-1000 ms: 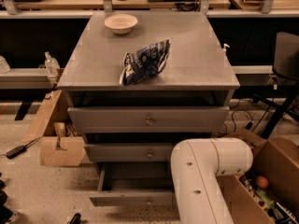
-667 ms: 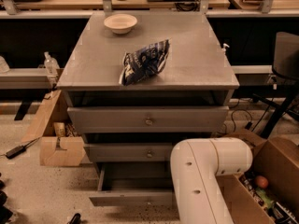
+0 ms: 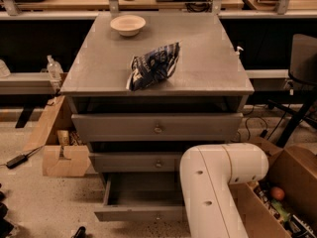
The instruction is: Open bottom drawer
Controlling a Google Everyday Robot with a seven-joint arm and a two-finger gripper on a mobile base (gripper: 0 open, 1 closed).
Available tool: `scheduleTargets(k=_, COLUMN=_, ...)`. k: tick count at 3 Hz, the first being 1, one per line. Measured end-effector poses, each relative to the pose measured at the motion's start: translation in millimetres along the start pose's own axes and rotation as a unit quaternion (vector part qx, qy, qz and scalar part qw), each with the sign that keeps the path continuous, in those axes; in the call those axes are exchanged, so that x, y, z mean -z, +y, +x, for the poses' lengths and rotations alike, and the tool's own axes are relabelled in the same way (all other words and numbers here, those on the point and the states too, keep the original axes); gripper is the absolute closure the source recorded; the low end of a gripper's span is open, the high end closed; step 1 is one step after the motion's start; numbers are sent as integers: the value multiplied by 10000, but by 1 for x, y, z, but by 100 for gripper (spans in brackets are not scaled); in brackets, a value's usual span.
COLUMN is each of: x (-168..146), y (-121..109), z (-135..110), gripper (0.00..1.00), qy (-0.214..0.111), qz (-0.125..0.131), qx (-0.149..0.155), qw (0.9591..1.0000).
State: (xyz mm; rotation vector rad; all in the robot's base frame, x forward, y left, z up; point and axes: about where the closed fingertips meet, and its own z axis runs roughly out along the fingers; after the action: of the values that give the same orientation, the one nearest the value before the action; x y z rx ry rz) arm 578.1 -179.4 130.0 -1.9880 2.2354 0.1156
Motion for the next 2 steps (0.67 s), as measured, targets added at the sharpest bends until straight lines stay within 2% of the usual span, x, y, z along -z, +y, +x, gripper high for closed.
scheduleTargets(k=2, x=0, y=0, z=0, gripper=100, qy=0, qz=0, qx=0, qw=10000)
